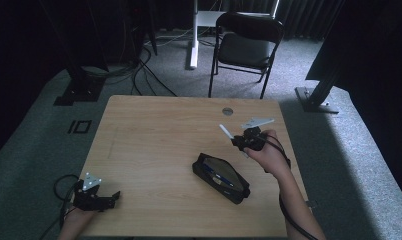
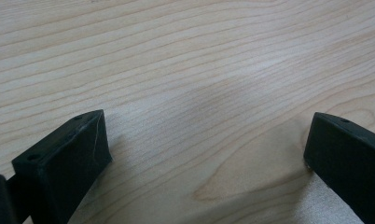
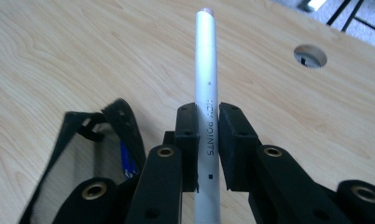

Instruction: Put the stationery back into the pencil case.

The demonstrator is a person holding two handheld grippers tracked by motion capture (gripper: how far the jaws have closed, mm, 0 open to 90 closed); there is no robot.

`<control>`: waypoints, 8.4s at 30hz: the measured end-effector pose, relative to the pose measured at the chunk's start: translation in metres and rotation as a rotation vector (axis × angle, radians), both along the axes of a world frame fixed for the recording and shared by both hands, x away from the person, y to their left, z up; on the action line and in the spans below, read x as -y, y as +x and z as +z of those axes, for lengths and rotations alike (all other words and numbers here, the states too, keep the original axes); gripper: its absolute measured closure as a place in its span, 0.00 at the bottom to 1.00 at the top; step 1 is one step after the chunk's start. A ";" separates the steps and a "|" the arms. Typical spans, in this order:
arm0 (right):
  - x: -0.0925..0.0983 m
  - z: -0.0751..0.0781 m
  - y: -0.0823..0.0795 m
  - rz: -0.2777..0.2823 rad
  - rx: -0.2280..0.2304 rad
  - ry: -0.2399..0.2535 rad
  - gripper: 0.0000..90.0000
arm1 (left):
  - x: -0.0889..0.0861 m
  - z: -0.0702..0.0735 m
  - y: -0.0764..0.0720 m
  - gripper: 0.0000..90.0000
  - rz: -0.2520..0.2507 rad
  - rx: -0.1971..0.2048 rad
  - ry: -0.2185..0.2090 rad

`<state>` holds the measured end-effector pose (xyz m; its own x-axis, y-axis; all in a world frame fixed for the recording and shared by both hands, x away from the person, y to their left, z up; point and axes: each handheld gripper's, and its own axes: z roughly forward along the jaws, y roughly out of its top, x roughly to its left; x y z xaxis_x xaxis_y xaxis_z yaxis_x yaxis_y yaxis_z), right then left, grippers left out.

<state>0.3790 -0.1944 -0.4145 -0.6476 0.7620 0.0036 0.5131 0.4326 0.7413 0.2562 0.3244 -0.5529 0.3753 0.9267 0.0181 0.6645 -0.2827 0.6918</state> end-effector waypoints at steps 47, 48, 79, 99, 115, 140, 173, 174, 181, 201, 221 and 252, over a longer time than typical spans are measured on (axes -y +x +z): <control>-0.043 -0.027 -0.037 0.213 -0.059 -0.011 0.87 | 0.000 0.000 0.000 0.00 -0.001 0.001 0.002; -0.043 -0.029 -0.037 0.212 -0.063 -0.011 0.87 | 0.000 0.000 0.000 0.00 -0.001 0.001 0.002; -0.048 -0.064 -0.038 0.221 -0.163 -0.142 0.87 | 0.000 0.000 0.000 0.00 0.000 0.000 0.000; -0.070 -0.081 -0.031 0.233 -0.221 -0.228 0.87 | 0.000 0.000 0.000 0.00 0.000 0.000 0.000; -0.063 -0.067 -0.033 0.235 -0.201 -0.163 0.84 | 0.000 0.000 0.000 0.00 0.000 -0.001 0.001; -0.033 -0.026 -0.031 0.163 -0.055 0.039 0.74 | 0.000 0.000 0.000 0.00 0.000 0.000 0.000; 0.008 -0.045 -0.012 -0.054 0.003 0.092 0.53 | 0.000 0.000 0.000 0.00 0.000 0.000 0.000; 0.010 -0.047 -0.011 -0.063 0.000 0.100 0.53 | 0.000 0.000 0.000 0.00 0.000 0.000 0.000; 0.019 -0.058 -0.009 -0.099 -0.015 0.102 0.51 | 0.000 0.000 0.000 0.00 0.000 0.000 0.000; 0.047 -0.090 -0.015 -0.253 -0.014 0.101 0.49 | 0.000 0.000 0.000 0.00 0.000 0.000 0.000; 0.072 -0.114 -0.022 -0.379 -0.036 0.076 0.36 | 0.000 0.000 0.000 0.00 0.000 0.000 0.000; 0.093 -0.130 -0.049 -0.580 0.001 0.032 0.15 | 0.000 0.000 0.000 0.00 0.000 0.000 0.000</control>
<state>0.3304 -0.2871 -0.5442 -0.1245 0.9917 0.0321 0.6586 0.0584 0.7502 0.2563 0.3244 -0.5529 0.3752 0.9267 0.0182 0.6646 -0.2827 0.6917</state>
